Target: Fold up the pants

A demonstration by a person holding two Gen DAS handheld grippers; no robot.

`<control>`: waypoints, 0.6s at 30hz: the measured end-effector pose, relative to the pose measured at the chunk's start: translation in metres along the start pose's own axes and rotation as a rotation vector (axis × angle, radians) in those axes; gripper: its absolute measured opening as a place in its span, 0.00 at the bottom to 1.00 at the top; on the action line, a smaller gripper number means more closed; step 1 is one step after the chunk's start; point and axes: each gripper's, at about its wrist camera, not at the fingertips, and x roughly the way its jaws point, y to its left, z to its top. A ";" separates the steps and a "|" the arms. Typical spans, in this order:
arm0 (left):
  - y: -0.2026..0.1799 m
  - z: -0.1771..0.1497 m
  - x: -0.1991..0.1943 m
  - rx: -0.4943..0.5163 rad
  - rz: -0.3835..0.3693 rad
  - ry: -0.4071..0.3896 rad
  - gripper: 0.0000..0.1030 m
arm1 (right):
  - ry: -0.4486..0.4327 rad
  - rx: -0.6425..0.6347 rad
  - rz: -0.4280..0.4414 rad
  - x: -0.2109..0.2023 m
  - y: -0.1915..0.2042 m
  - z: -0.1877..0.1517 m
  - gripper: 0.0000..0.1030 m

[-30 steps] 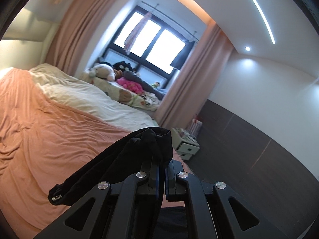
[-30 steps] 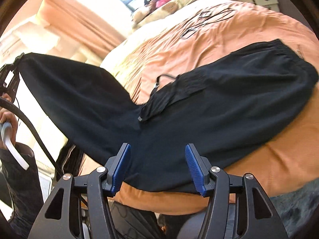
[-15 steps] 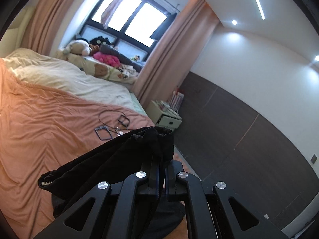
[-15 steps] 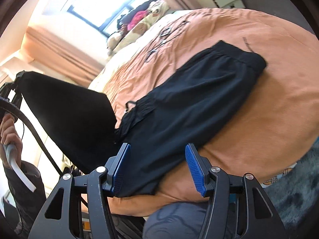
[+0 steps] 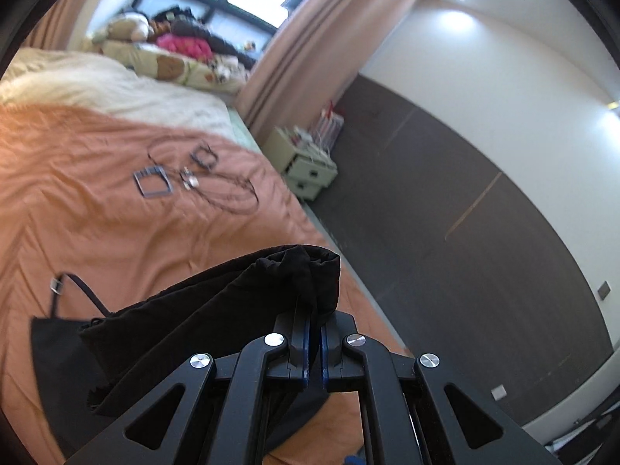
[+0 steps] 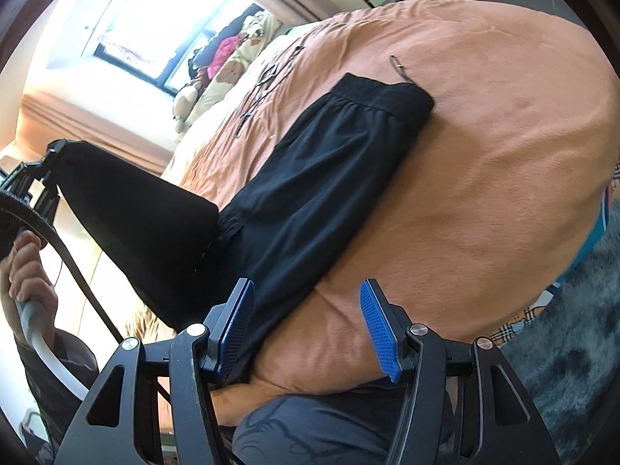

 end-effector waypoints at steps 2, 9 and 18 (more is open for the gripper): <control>-0.003 -0.011 0.018 -0.002 -0.005 0.040 0.04 | -0.005 0.009 -0.003 -0.002 0.000 0.001 0.54; -0.008 -0.042 0.063 -0.010 -0.033 0.143 0.04 | -0.019 0.014 -0.022 -0.017 -0.008 -0.004 0.54; -0.007 -0.070 0.087 0.046 -0.042 0.301 0.72 | -0.016 0.002 -0.025 -0.018 -0.006 0.001 0.54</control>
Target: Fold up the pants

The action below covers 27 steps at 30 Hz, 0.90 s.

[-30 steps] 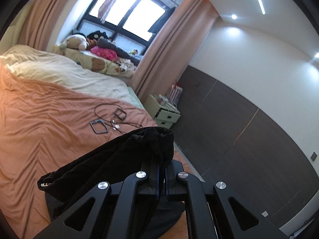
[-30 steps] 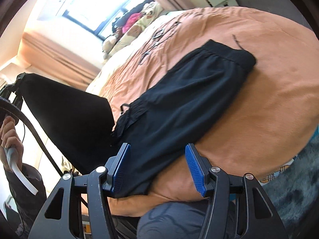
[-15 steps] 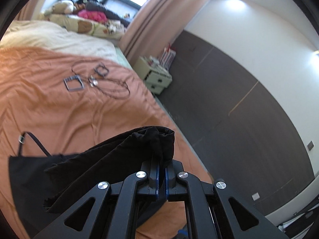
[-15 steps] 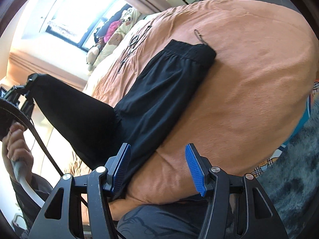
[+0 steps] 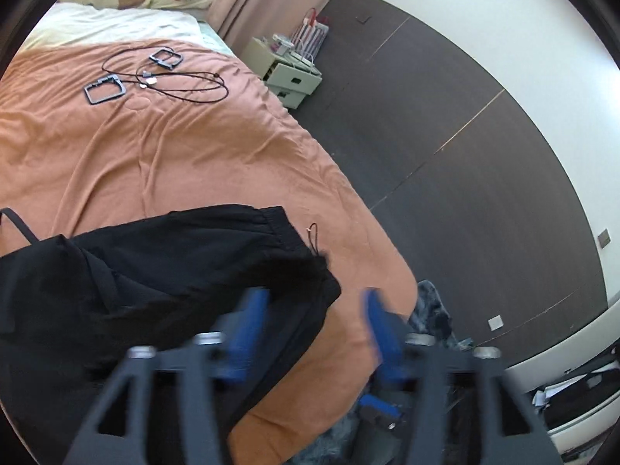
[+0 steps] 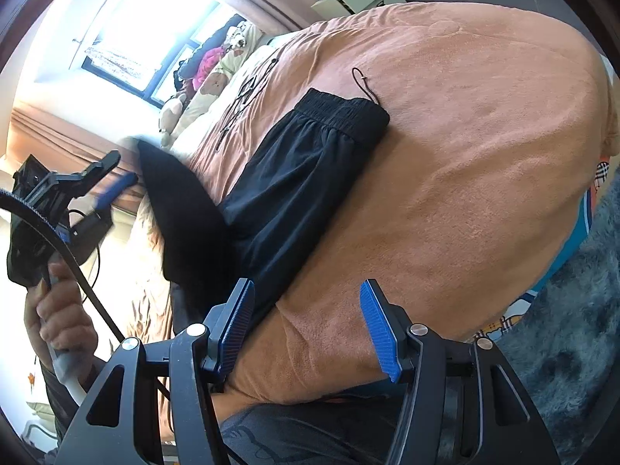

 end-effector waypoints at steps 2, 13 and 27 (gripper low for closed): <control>0.008 -0.008 -0.010 0.009 0.001 -0.018 0.75 | 0.002 -0.010 0.001 0.002 0.002 0.000 0.54; 0.102 -0.039 -0.057 -0.092 0.158 -0.051 0.75 | 0.031 -0.098 -0.023 0.030 0.029 0.016 0.54; 0.211 -0.107 -0.117 -0.312 0.286 -0.102 0.75 | 0.056 -0.182 -0.094 0.077 0.051 0.072 0.54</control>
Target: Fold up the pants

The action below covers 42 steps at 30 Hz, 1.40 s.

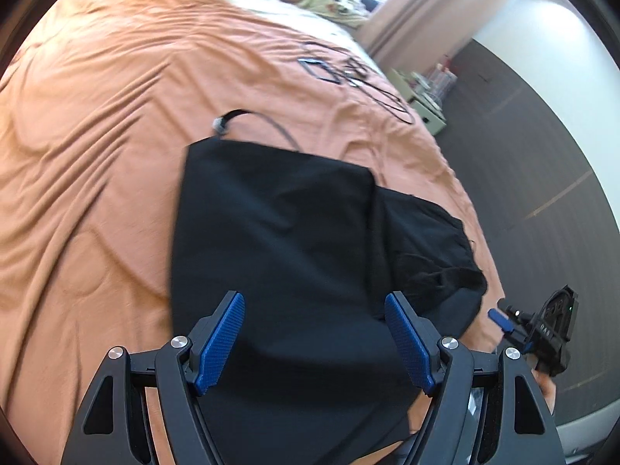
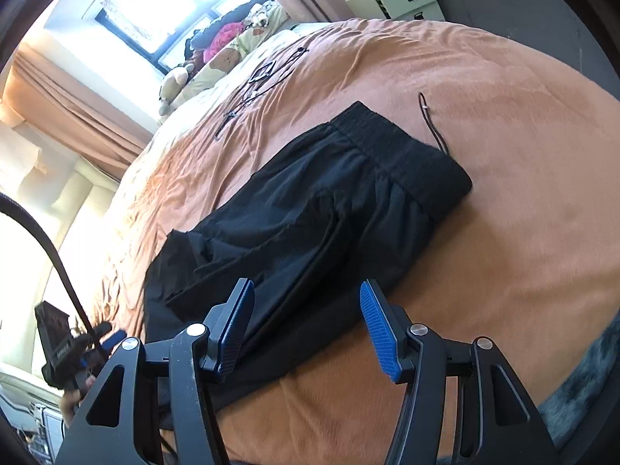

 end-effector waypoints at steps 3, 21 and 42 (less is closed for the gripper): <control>0.018 -0.006 -0.003 -0.033 0.023 -0.007 0.75 | 0.018 -0.013 -0.026 0.013 0.002 0.015 0.54; 0.066 -0.040 0.031 -0.146 0.041 0.093 0.65 | -0.039 -0.078 -0.148 0.019 -0.002 0.035 0.03; 0.064 -0.044 0.027 -0.132 0.024 0.081 0.65 | -0.087 -0.198 -0.168 -0.039 0.021 0.020 0.49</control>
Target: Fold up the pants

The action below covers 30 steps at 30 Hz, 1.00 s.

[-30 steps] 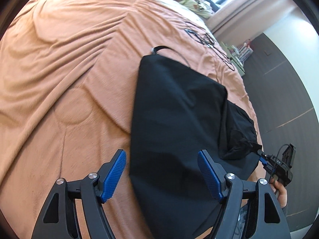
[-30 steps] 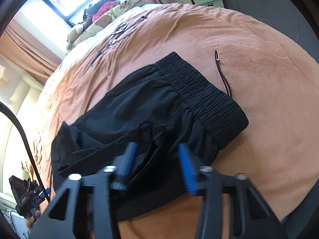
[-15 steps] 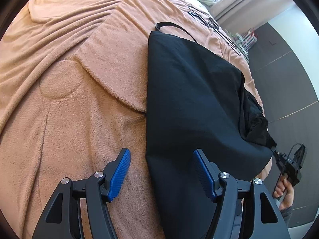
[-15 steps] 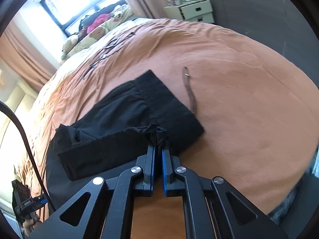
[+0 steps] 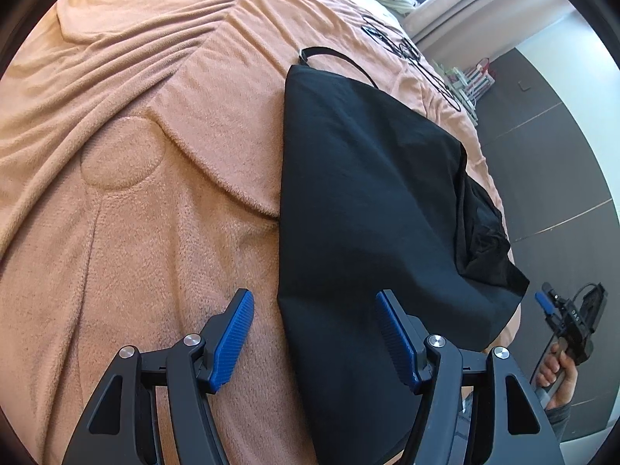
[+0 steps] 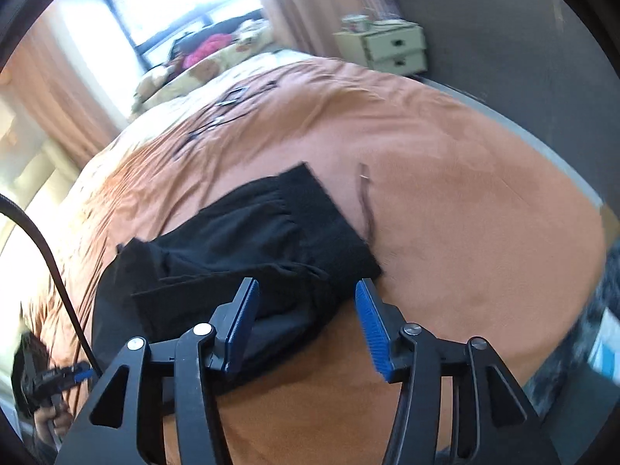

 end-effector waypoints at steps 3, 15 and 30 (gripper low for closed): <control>-0.002 0.000 -0.001 0.000 -0.009 -0.004 0.65 | 0.017 -0.096 0.014 0.008 0.022 0.006 0.49; 0.003 0.005 -0.010 -0.022 -0.021 -0.028 0.65 | 0.139 -0.375 0.132 0.064 0.080 0.034 0.49; 0.007 0.009 0.002 -0.055 -0.018 -0.023 0.53 | 0.278 -0.633 0.156 0.130 0.121 0.053 0.44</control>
